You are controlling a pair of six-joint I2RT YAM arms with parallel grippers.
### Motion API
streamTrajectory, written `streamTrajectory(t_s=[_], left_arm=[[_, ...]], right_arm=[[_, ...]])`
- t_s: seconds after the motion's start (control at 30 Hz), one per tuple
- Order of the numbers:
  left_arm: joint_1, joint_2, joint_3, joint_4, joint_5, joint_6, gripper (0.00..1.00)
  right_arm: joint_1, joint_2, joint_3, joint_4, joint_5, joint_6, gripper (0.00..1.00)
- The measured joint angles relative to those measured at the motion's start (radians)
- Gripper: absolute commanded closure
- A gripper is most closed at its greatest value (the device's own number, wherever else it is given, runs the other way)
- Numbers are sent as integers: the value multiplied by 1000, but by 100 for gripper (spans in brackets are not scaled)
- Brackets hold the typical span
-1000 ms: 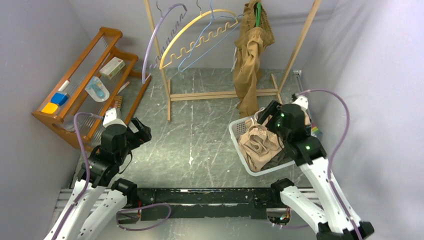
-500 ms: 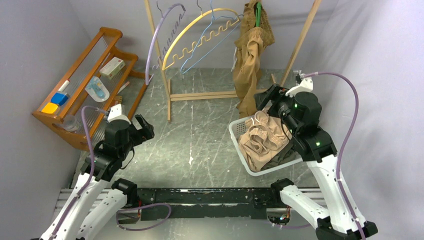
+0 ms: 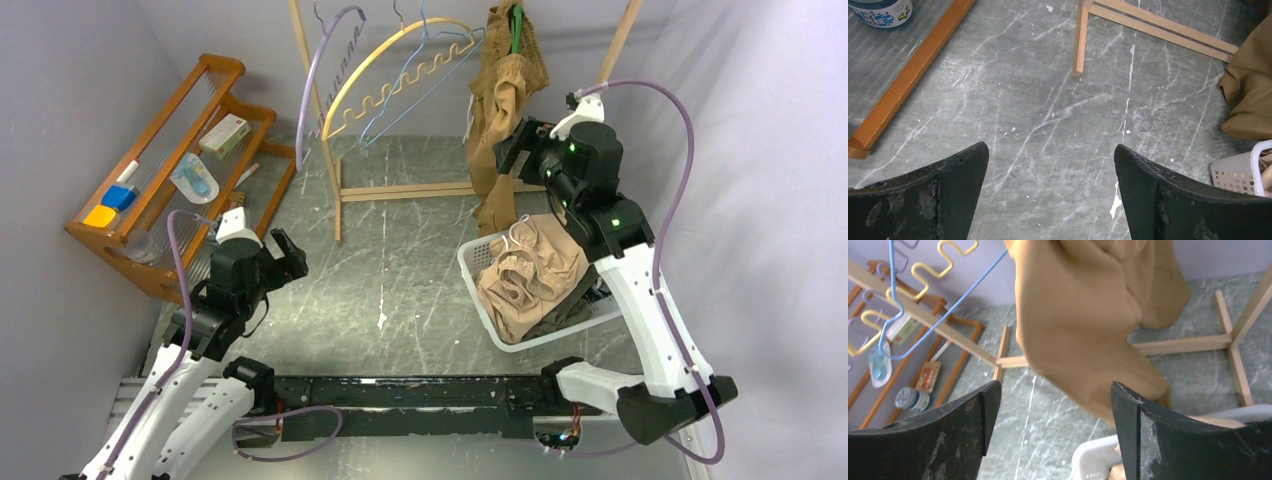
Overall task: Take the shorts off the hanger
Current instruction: Pick up the hanger from the clothes rod.
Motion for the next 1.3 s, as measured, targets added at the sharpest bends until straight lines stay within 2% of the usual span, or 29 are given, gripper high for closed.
streamTrajectory(t_s=[0.3, 0.4, 0.5, 0.6, 0.7, 0.77, 0.87, 0.97, 1.13, 1.3], left_arm=[[0, -4, 0, 0, -11, 2, 0], [0, 1, 0, 0, -12, 2, 0], [0, 8, 0, -1, -13, 2, 1], [0, 12, 0, -1, -15, 2, 0], [0, 12, 0, -1, -18, 3, 0], [0, 12, 0, -2, -18, 2, 0], [0, 12, 0, -2, -19, 2, 0], [0, 9, 0, -2, -19, 2, 0], [0, 5, 0, -2, -19, 3, 0], [0, 5, 0, -2, -18, 3, 0]], right_arm=[[0, 154, 119, 69, 51, -39, 23], [11, 216, 174, 90, 75, -50, 28], [46, 256, 196, 105, 187, -66, 32], [102, 281, 196, 138, 295, -115, 45], [126, 307, 211, 153, 327, -154, 47], [127, 339, 247, 151, 344, -167, 46], [127, 379, 295, 148, 387, -188, 33], [127, 392, 311, 148, 424, -201, 30], [127, 409, 336, 146, 475, -231, 46], [127, 435, 372, 145, 478, -239, 68]])
